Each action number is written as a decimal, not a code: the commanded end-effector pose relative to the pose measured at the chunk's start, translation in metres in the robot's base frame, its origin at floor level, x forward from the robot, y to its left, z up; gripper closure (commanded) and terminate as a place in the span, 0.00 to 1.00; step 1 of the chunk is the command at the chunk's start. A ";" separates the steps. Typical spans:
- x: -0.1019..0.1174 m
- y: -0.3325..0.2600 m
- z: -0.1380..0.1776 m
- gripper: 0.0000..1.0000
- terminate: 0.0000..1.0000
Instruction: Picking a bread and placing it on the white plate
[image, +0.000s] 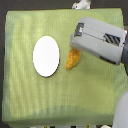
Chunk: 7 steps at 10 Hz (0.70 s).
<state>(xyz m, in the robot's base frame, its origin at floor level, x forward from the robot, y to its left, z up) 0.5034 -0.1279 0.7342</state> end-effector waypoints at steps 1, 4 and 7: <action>0.002 -0.009 0.012 1.00 0.00; 0.008 -0.011 0.063 1.00 0.00; 0.021 0.000 0.115 1.00 0.00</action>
<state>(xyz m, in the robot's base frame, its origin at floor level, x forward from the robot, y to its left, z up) 0.5077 -0.1360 0.7749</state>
